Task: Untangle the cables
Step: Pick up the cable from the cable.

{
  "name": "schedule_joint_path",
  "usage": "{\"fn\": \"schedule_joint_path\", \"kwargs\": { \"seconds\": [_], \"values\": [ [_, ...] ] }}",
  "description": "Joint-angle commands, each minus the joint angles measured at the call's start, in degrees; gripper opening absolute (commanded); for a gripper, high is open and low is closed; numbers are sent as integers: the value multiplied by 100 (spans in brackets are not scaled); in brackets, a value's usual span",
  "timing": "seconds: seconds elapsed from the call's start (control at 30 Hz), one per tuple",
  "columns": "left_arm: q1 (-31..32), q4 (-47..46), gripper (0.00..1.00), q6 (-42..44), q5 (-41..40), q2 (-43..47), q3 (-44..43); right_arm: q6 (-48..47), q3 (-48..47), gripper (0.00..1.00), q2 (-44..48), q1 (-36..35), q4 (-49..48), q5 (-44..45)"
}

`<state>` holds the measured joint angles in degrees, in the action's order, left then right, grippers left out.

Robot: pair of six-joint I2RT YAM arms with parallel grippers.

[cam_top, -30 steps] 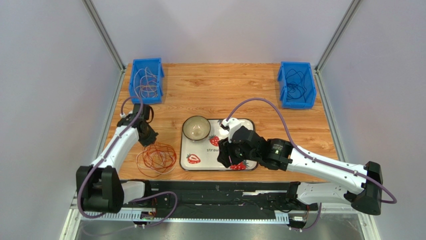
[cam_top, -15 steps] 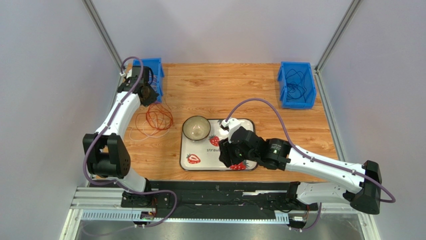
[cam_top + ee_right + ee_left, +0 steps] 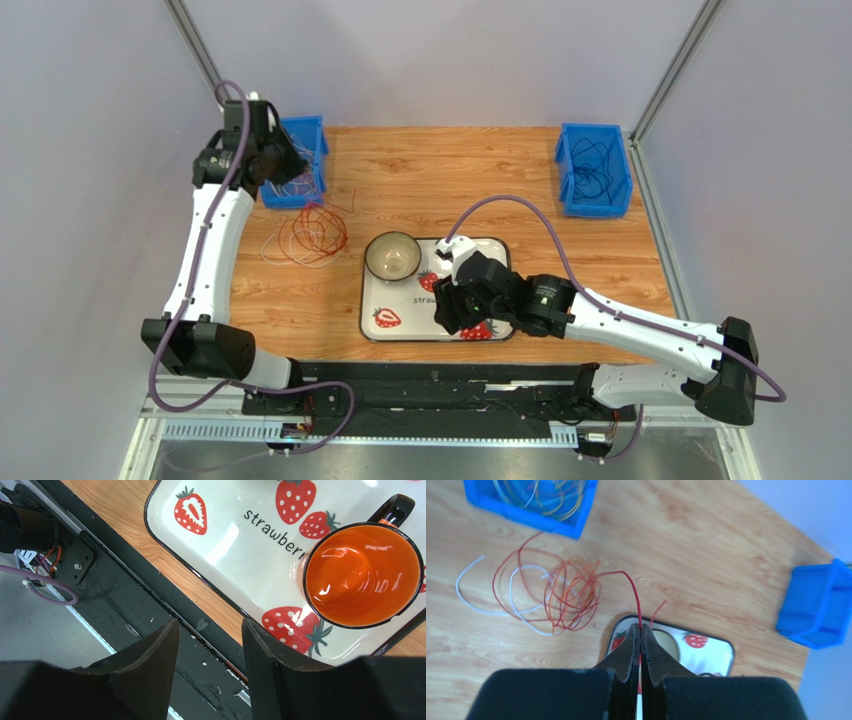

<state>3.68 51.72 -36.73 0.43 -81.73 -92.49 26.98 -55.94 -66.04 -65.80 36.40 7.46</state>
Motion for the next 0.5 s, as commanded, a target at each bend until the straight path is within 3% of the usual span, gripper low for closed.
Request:
{"fn": "schedule_joint_path", "kwargs": {
  "seconds": [0.0,0.13,0.23,0.27,0.37,0.47],
  "values": [
    [10,785,0,596,721,-192,-2082,149,-259,53,47,15,-239,-78],
    [10,1200,0,685,1222,-711,-4291,211,-277,53,48,6,-265,-131],
    [10,562,0,650,1811,-722,-5068,228,-303,53,47,15,-257,-140],
    [10,323,0,615,1821,-599,-4973,246,-303,53,47,23,-265,-131],
    [10,-819,0,553,1716,217,-3623,272,-286,53,21,15,-292,-122],
    [10,-1524,0,474,1662,974,-1849,238,-321,53,-23,23,-327,-157]
  ]
}}
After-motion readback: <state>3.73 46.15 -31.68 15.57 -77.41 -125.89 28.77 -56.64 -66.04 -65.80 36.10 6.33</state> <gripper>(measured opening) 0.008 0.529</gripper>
